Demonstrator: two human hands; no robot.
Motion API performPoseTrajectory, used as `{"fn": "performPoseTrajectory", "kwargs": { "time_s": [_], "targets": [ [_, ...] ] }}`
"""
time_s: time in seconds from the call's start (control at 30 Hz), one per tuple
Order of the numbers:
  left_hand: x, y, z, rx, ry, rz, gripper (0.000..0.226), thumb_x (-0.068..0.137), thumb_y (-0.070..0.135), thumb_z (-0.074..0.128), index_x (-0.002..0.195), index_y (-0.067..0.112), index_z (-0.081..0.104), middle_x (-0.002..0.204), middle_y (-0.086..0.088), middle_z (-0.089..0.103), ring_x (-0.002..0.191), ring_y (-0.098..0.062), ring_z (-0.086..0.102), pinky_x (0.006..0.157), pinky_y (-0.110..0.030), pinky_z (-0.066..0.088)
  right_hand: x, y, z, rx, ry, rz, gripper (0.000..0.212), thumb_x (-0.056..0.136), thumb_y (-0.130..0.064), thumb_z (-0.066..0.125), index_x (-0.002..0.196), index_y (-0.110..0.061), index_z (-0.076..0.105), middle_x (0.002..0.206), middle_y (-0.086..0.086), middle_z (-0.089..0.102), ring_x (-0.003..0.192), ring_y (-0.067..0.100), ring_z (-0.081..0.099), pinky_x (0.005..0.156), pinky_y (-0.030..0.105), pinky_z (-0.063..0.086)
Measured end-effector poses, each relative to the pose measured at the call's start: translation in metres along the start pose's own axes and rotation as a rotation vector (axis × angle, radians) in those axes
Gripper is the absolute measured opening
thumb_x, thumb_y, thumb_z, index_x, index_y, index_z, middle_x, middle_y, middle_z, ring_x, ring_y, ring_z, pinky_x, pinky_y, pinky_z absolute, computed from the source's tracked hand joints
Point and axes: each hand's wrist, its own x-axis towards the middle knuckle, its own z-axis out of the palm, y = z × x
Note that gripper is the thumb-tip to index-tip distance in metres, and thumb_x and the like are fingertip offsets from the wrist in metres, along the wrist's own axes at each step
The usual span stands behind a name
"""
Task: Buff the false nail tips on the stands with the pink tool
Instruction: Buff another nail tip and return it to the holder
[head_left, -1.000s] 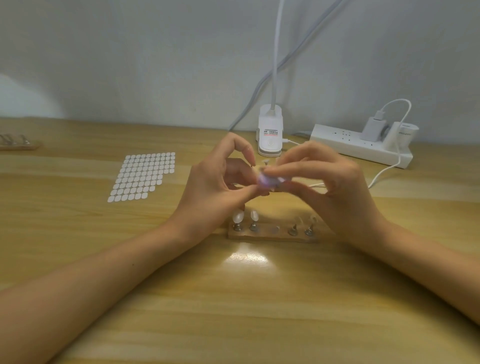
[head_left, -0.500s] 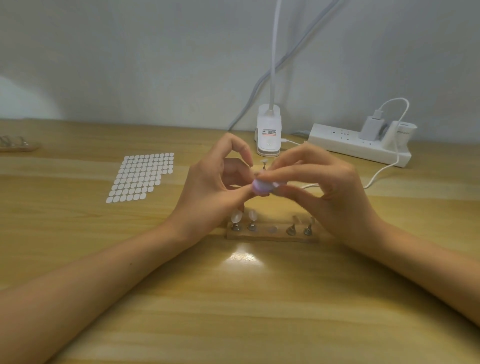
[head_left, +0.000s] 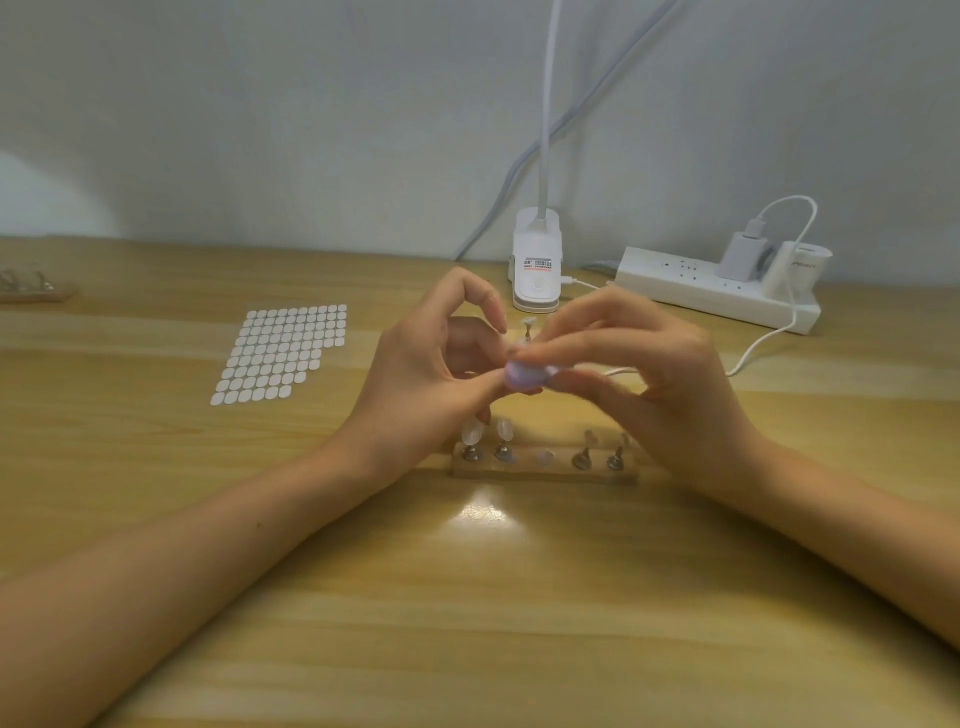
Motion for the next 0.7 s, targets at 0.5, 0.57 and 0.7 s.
{"fn": "performPoseTrajectory", "kwargs": {
  "time_s": [0.5,0.57,0.7],
  "targets": [
    [0.0016,-0.0015,-0.0016,0.006,0.007,-0.043,0.039,0.082,0.003,0.08,0.093,0.019,0.047,0.071,-0.002,0.072,0.062,-0.015,0.072,0.05,-0.022,0.049,0.0,-0.0026,0.0017,0.012,-0.021,-0.017,0.024,0.087,-0.012,0.071,0.111,-0.008,0.072,0.098,0.014,0.067,0.092,0.019,0.065,0.082,0.029,0.054],
    [0.0013,-0.0008,-0.0014,-0.001,0.007,-0.051,0.037,0.082,0.005,0.079,0.094,0.018,0.046,0.073,-0.003,0.073,0.07,-0.018,0.076,0.051,-0.022,0.05,0.001,0.001,-0.0013,-0.006,0.011,0.035,0.025,0.087,-0.012,0.071,0.112,-0.009,0.072,0.098,0.013,0.067,0.091,0.018,0.065,0.082,0.031,0.055],
    [0.0003,0.0009,-0.0009,-0.02,0.003,-0.057,0.039,0.081,0.005,0.08,0.093,0.019,0.045,0.074,-0.004,0.073,0.07,-0.019,0.076,0.049,-0.021,0.049,-0.0014,0.0007,-0.0013,-0.024,0.011,0.045,0.025,0.087,-0.01,0.072,0.111,-0.008,0.072,0.098,0.014,0.067,0.092,0.024,0.066,0.08,0.038,0.055]
  ]
}}
